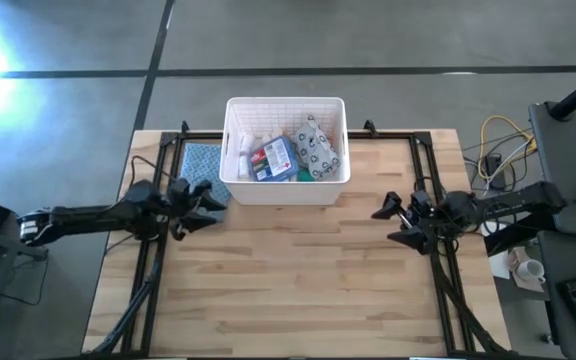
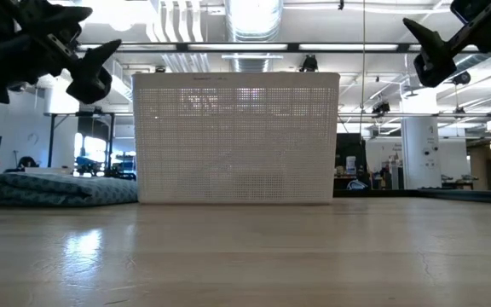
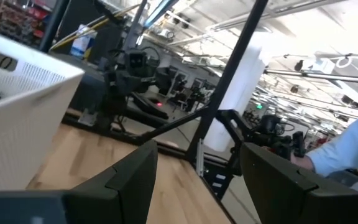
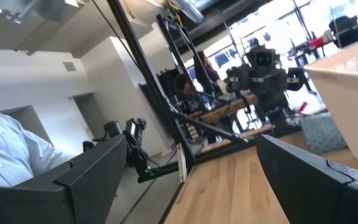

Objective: Pick & place medical supplies in basket/bin
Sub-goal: Return to Home Position

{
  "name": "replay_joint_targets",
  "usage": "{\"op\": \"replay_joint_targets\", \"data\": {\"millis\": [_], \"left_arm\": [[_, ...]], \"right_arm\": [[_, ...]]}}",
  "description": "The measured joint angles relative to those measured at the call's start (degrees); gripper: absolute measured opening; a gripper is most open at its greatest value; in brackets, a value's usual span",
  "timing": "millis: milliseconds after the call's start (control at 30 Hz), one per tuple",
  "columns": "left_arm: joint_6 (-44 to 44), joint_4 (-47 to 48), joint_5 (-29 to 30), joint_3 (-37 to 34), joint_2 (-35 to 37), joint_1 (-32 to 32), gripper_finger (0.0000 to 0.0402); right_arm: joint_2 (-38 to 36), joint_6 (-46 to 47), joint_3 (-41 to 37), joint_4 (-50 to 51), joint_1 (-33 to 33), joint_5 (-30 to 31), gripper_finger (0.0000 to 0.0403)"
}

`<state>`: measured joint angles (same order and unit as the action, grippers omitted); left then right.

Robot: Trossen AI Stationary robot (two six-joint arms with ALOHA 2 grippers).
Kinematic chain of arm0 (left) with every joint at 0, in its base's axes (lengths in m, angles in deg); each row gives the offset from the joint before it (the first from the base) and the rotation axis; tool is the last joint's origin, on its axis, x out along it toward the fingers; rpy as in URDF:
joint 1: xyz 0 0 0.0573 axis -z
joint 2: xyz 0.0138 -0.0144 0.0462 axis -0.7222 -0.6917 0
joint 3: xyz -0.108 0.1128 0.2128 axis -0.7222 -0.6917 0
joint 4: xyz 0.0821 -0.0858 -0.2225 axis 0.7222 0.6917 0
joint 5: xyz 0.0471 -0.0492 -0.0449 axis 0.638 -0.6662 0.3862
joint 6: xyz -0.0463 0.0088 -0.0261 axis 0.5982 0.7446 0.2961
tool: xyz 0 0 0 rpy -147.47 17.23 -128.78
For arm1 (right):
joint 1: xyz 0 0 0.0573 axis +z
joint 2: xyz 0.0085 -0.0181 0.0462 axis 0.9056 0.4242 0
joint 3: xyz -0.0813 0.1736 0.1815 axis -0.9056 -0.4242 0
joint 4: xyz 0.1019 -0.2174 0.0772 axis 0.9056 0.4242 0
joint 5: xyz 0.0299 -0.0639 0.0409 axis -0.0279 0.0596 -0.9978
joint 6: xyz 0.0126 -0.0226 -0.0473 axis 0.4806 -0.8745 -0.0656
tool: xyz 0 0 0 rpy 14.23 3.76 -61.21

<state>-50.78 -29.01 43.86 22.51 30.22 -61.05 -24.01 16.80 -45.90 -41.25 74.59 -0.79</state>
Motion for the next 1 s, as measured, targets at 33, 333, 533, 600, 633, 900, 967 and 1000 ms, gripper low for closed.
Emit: {"op": "replay_joint_targets", "data": {"millis": [33, 333, 533, 600, 633, 900, 967, 1000], "left_arm": [[-0.02, 0.14, -0.04, 0.0, 0.51, 0.0, 0.0212], [-0.09, 2.53, 0.96, 0.0, 1.94, 0.0, 0.0212], [-1.39, 3.98, 0.94, -0.02, 1.84, -0.02, 0.0212], [-1.51, 4.8, 0.96, -0.02, 1.94, -0.04, 0.0212], [-1.61, 5.21, 0.96, -0.02, 1.96, -0.04, 0.0212], [-2.45, 5.52, 1.02, -0.02, 2.31, -0.31, 0.0212], [-2.43, 5.5, 1.27, -0.02, 2.27, -0.31, 0.0212], [-2.43, 5.54, 1.37, -0.02, 2.22, -0.3, 0.0212]], "right_arm": [[-0.76, -0.08, -0.07, 0.1, 0.0, 0.0, 0.035], [-4.61, -2.03, -0.6, 3.43, 0.0, 0.02, 0.035], [-5.57, -3.44, -1.07, 3.33, 0.0, 0.13, 0.035], [-5.82, -4.32, -1.07, 3.43, 0.0, 0.13, 0.035], [-5.91, -4.84, -1.07, 3.43, 0.0, 0.13, 0.035], [-5.93, -6.29, -1.07, 4.16, 0.0, 0.11, 0.035], [-5.93, -7.66, -1.07, 4.32, 0.0, 0.11, 0.035], [-5.92, -8.36, -1.07, 4.56, 0.0, 0.11, 0.035]]}}
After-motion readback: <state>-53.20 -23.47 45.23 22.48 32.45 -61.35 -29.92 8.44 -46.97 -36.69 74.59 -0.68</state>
